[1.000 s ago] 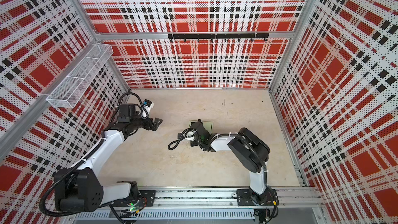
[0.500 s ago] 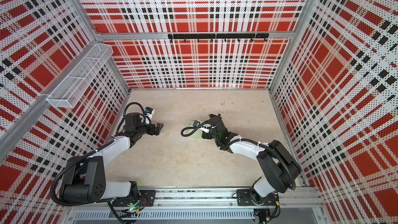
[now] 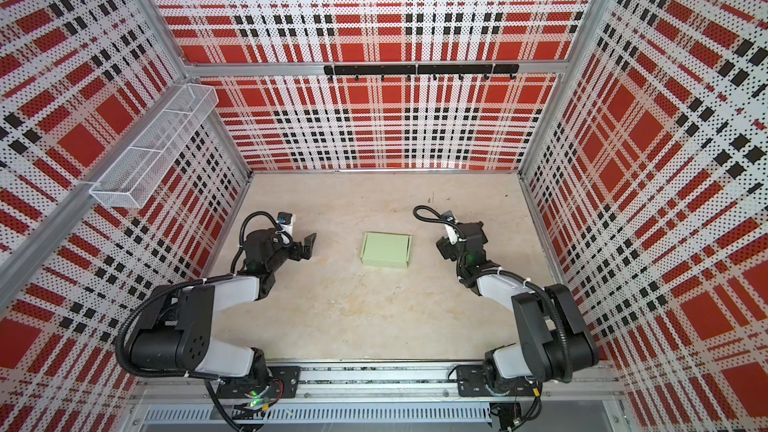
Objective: Fold the paper box
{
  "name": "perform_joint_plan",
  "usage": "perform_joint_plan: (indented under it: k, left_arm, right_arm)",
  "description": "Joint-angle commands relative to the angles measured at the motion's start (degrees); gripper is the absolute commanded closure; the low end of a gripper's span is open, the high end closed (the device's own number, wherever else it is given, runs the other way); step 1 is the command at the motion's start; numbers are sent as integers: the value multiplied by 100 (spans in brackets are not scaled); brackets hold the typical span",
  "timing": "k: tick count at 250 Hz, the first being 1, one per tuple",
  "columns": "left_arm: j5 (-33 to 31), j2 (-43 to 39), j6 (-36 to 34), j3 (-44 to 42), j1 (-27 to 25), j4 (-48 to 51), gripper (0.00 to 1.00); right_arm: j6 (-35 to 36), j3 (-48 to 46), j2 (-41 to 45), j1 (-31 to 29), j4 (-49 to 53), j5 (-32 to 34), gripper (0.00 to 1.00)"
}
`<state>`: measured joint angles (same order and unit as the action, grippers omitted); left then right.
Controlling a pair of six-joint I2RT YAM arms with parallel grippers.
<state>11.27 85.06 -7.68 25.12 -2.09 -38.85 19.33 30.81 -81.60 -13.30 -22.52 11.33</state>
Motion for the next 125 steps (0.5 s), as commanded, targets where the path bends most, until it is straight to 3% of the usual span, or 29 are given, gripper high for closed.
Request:
perform_joint_plan:
  k: [1, 35, 56, 89, 108, 125]
  left_arm:
    - [-396, 103, 140, -310, -76, -1248, 0]
    - [-1030, 588, 238, -574, -185, -2283, 1]
    - [-1495, 374, 232, -333, -271, -1401, 0]
    - [-1728, 472, 376, -197, -264, -1356, 1]
    - [-1685, 497, 397, -195, -226, -1426, 1]
    - [-1679, 494, 407, -183, -222, -1389, 1]
  right_arm:
    - [-617, -324, 62, 295, -1104, -500, 0]
    - [-843, -699, -98, 593, -2034, -591, 0]
    - [-1068, -790, -153, 769, -2296, -810, 0]
    - [-1226, -1073, -611, 929, -3299, -966, 0]
    - [-1340, -1181, -1045, 941, -4032, -658, 0]
    - [-1590, -1068, -833, 996, -3397, -284, 0]
